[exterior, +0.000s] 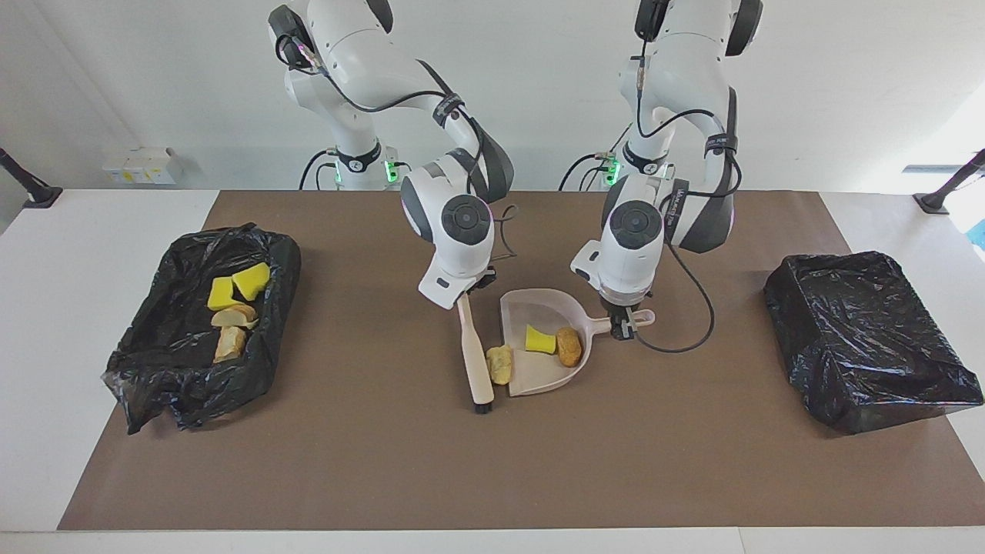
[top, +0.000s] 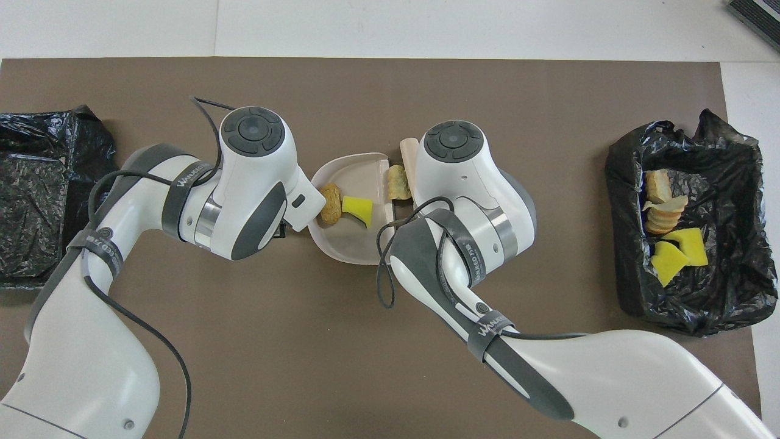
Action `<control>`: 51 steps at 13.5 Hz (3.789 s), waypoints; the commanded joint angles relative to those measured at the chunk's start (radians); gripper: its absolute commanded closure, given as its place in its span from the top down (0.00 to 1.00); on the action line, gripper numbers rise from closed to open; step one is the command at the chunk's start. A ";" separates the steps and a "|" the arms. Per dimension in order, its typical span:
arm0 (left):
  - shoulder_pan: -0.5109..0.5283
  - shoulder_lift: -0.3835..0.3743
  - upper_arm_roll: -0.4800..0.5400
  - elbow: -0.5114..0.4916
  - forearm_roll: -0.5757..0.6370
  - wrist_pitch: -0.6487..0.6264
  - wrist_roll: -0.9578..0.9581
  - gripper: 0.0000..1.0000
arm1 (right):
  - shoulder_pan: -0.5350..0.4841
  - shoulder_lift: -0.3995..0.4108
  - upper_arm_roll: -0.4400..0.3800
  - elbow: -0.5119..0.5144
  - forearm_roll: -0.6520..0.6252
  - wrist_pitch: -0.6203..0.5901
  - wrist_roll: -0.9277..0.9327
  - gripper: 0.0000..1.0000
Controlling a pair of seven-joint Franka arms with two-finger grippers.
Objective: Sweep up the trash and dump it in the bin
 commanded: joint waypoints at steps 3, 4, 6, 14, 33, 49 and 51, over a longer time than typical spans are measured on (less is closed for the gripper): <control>-0.067 -0.073 0.009 -0.162 -0.022 0.087 -0.100 0.00 | -0.005 -0.042 0.013 -0.010 0.158 0.005 0.008 0.00; -0.061 -0.073 0.009 -0.161 -0.022 0.085 -0.100 0.00 | -0.010 -0.058 0.013 -0.011 0.191 0.001 0.011 0.00; -0.060 -0.071 0.010 -0.159 -0.023 0.088 -0.111 0.00 | -0.013 -0.091 0.013 -0.013 0.208 -0.028 0.025 0.00; 0.018 -0.103 0.009 -0.138 -0.051 0.091 -0.102 0.00 | -0.005 -0.238 0.005 -0.042 0.150 -0.195 0.100 0.00; 0.661 -0.145 0.027 0.146 -0.051 -0.197 0.689 0.00 | 0.275 -0.475 0.013 -0.676 0.307 0.334 0.310 0.00; 0.801 -0.028 0.027 0.256 0.539 0.077 0.847 0.00 | 0.069 -0.426 0.002 -0.530 0.154 0.346 0.212 1.00; 0.780 -0.044 0.030 0.218 0.587 0.082 0.782 0.00 | 0.021 -0.426 0.004 -0.498 0.114 0.337 0.194 1.00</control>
